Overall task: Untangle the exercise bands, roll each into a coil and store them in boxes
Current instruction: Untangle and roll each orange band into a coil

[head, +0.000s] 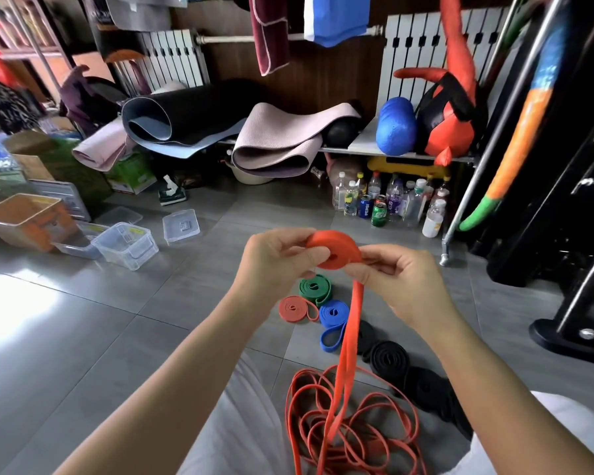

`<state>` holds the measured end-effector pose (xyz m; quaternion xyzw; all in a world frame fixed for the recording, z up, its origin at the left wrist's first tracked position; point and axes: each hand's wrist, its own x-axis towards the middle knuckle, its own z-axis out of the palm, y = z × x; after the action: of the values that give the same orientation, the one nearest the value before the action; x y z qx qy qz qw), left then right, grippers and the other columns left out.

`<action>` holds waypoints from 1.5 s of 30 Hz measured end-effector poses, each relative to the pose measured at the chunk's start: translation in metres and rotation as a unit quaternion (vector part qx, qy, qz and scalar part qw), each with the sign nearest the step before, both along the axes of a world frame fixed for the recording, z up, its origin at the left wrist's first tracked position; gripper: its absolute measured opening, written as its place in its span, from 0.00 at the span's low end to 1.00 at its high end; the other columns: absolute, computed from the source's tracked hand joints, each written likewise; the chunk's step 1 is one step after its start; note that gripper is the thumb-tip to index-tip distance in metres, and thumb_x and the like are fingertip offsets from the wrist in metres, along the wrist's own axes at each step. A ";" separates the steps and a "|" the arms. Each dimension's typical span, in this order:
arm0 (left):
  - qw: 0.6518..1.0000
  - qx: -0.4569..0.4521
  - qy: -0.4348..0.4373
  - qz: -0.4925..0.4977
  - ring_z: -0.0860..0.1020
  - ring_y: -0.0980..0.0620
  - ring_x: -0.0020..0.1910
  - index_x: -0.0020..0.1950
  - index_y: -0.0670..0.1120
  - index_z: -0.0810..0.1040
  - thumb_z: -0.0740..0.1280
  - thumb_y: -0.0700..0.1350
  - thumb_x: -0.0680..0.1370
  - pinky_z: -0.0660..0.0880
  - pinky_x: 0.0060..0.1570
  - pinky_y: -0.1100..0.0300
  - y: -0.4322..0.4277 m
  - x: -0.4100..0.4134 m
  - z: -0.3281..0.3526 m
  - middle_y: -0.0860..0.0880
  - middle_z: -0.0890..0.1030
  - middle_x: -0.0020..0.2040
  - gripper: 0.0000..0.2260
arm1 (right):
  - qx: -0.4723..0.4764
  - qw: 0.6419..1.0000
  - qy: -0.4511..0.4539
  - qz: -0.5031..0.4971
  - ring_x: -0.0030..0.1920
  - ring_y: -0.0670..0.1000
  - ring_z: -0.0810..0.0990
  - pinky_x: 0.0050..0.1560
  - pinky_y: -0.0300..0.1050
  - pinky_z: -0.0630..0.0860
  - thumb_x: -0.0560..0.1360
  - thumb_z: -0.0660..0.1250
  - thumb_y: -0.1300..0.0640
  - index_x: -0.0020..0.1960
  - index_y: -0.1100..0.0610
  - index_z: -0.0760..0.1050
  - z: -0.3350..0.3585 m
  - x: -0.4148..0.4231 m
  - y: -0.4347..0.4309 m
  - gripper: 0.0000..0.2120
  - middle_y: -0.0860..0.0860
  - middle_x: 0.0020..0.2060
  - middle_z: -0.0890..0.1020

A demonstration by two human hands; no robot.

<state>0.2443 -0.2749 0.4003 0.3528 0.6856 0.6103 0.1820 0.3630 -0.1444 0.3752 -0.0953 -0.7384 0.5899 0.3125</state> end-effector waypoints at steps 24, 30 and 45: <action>0.870 -0.131 0.452 -0.150 0.73 0.58 0.47 0.61 0.50 0.79 0.68 0.36 0.74 0.69 0.46 0.65 0.006 -0.012 0.022 0.49 0.81 0.50 0.17 | 0.114 0.985 -0.131 0.014 0.36 0.42 0.82 0.41 0.36 0.76 0.68 0.74 0.61 0.41 0.43 0.81 -0.001 -0.004 0.017 0.12 0.44 0.36 0.85; 0.985 0.024 0.169 -0.014 0.82 0.53 0.45 0.54 0.56 0.79 0.71 0.34 0.72 0.79 0.49 0.56 0.008 -0.004 0.001 0.52 0.83 0.46 0.18 | -0.096 0.995 -0.014 0.022 0.36 0.44 0.83 0.38 0.33 0.77 0.59 0.73 0.56 0.40 0.48 0.82 0.001 -0.004 0.012 0.10 0.47 0.35 0.85; 0.922 -0.145 0.353 -0.064 0.75 0.60 0.48 0.62 0.56 0.74 0.70 0.41 0.73 0.76 0.47 0.63 -0.002 -0.008 -0.011 0.58 0.77 0.52 0.20 | 0.053 0.994 -0.090 0.011 0.43 0.44 0.84 0.47 0.38 0.79 0.70 0.72 0.62 0.43 0.42 0.79 -0.007 -0.009 0.010 0.14 0.43 0.39 0.85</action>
<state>0.2363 -0.2765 0.3895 0.5581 0.7624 0.3271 0.0162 0.3542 -0.1347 0.3684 -0.1235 -0.7948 0.5424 0.2426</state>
